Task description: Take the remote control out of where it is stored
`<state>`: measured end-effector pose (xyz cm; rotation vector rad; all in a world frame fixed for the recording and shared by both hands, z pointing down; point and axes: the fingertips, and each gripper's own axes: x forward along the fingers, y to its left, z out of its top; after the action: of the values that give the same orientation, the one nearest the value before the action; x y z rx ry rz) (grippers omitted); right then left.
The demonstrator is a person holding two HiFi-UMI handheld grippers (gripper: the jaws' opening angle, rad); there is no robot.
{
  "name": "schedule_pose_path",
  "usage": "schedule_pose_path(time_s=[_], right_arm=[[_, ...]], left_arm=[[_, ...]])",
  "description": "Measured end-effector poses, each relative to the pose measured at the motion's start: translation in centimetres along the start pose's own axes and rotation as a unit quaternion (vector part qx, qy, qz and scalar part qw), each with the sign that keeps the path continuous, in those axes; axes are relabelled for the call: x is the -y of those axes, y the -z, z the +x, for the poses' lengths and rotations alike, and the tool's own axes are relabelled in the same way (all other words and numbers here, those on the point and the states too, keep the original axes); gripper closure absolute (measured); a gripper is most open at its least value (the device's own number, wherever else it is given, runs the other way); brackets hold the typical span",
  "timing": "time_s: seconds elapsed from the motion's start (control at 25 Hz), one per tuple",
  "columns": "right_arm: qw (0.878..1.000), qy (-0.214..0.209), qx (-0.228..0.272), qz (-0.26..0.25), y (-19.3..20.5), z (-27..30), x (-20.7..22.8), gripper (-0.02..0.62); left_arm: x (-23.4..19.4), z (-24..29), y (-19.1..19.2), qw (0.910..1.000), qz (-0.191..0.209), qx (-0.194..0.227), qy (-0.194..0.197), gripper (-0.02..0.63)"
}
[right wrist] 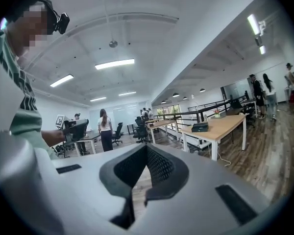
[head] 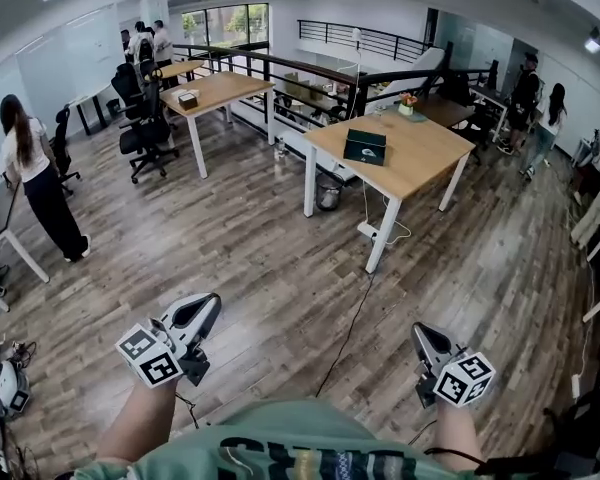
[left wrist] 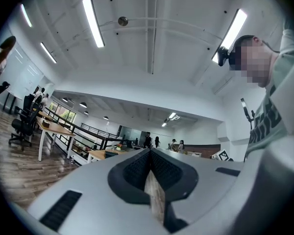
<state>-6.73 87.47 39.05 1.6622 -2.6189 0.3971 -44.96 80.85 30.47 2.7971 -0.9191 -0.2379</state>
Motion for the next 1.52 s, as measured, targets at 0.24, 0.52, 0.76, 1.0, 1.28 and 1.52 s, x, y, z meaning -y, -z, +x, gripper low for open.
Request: schedule_pose_path(time_s=[0.24,0.52,0.76,1.0,1.28,1.52], right_arm=[[1.0,-0.015,-0.006,-0.014,-1.3,6.1,-2.7,0.591],[1.0,0.012,0.013,-0.012,-4.8,15.4,-7.0,0.591],[0.998,0.051,0.035,-0.015,-6.8,20.3,-10.4,0.591],[0.996,0.089,0.032,-0.006,-6.9,22.9,-12.0,0.591],[0.991,0.129,0.037,0.008,-6.6,22.0,-10.6,0.591],[0.989,0.141,0.037,0.024,-6.1,23.4,-6.9,0.591]], left_arm=[[-5.8,-2.4,-0.2,0.9997,-0.014,0.019,-0.011,0.601],[-15.8,-5.4,-2.9,0.9994,-0.017,0.028,0.005,0.601],[-23.5,-8.8,-3.6,0.9995,-0.02,0.017,0.015,0.601],[-28.2,-10.0,-3.5,0.9994,-0.021,0.003,0.027,0.601],[-30.2,-8.3,-2.7,0.9982,-0.036,-0.018,0.045,0.601],[-30.3,-4.8,-2.1,0.997,-0.047,-0.023,0.058,0.601]])
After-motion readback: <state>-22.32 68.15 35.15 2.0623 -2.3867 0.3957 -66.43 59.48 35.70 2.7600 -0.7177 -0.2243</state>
